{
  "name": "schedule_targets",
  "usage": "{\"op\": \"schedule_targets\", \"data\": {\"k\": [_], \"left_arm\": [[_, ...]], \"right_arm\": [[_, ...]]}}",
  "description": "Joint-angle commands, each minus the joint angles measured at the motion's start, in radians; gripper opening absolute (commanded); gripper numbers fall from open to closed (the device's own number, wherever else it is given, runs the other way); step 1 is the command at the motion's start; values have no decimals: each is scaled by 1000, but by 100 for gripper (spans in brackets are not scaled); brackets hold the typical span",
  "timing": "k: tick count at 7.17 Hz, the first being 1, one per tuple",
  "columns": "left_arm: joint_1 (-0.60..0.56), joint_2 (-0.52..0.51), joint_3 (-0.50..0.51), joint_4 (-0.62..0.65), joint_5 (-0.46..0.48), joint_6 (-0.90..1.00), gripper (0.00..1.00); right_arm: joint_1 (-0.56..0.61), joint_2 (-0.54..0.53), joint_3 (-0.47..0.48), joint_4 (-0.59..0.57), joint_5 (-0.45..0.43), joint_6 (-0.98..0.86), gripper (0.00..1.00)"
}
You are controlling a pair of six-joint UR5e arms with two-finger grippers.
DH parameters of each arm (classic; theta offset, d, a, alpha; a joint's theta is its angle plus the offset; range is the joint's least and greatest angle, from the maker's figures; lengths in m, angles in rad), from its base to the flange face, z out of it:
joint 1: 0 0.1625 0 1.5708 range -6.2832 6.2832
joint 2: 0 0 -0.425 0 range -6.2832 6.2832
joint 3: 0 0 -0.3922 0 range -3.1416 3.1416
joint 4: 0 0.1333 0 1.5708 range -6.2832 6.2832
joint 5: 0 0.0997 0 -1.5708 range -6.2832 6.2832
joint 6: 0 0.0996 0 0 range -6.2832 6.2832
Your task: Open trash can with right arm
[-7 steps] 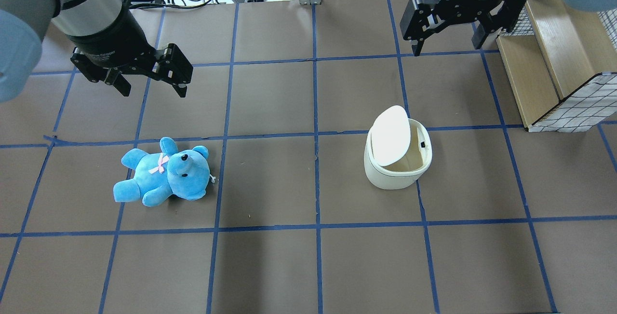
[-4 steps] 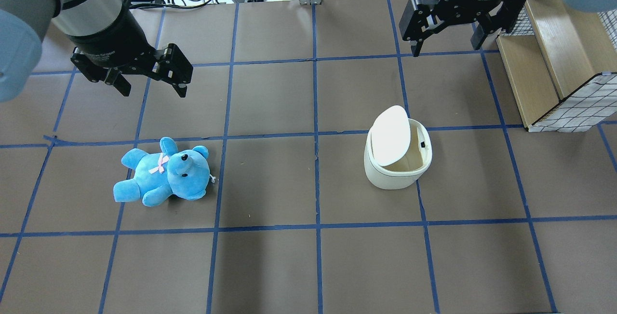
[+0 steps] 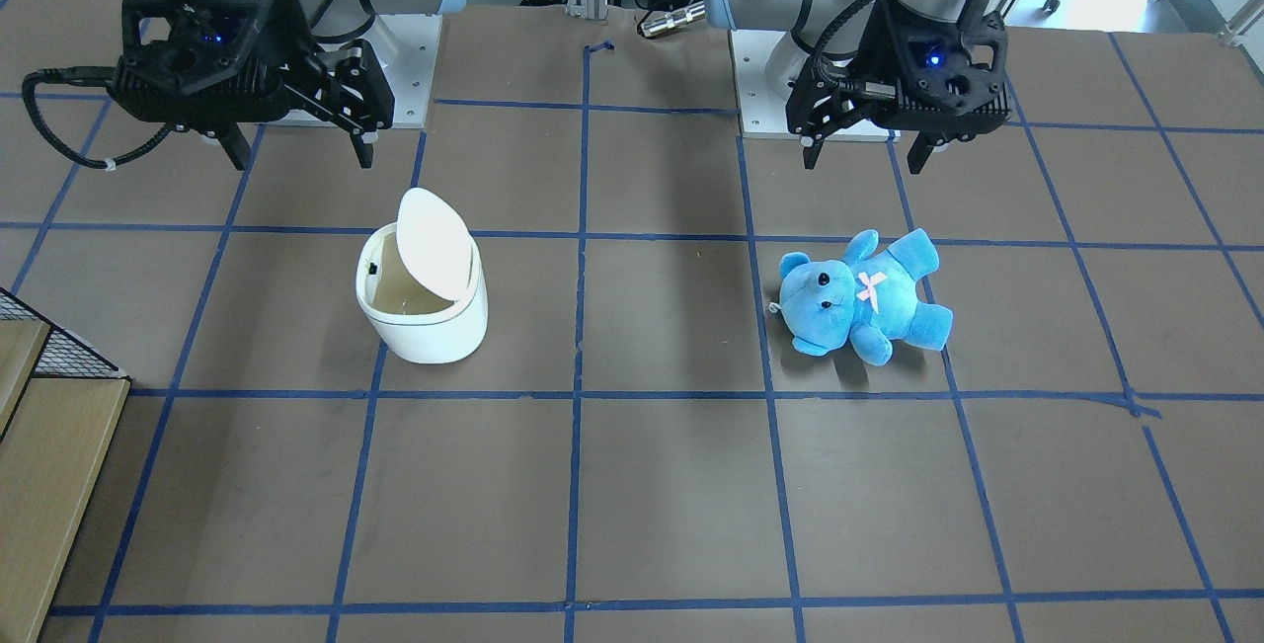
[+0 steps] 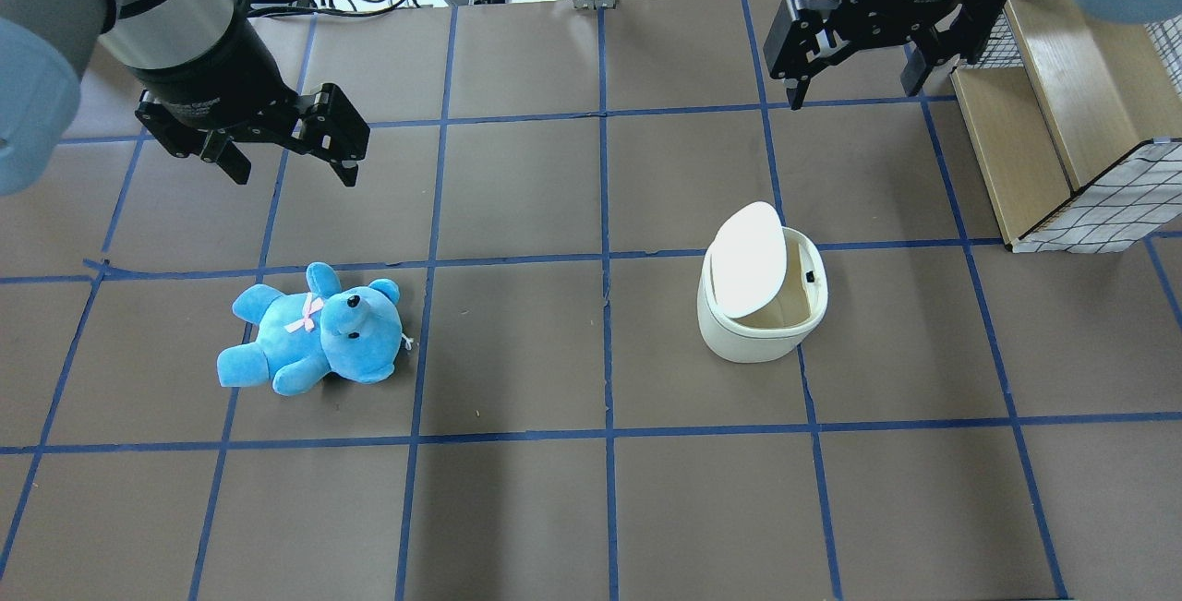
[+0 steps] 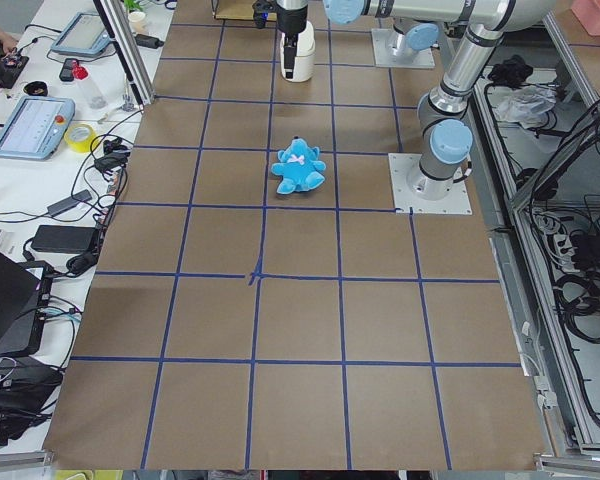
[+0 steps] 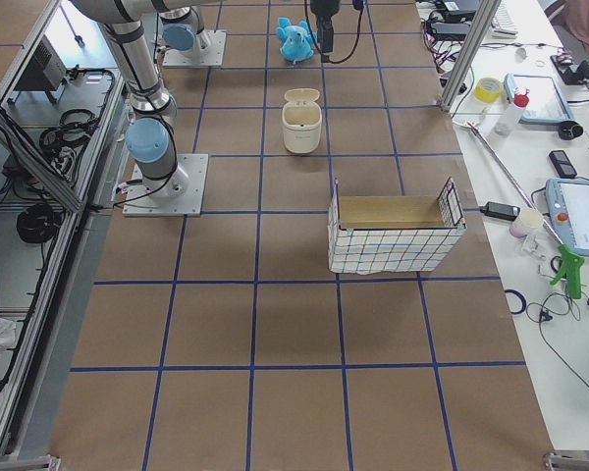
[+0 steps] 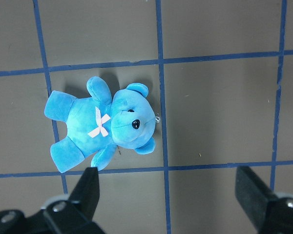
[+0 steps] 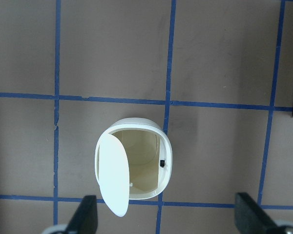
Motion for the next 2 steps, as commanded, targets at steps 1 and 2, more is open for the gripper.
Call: {"op": "schedule_targets", "data": {"k": [1,2], "left_arm": [[0,0,0,0,0,-1,100],[0,0,0,0,0,1,100]], "right_arm": [[0,1,0,-1,-1,0,100],[0,-2,0,1,-4,0,100]]}}
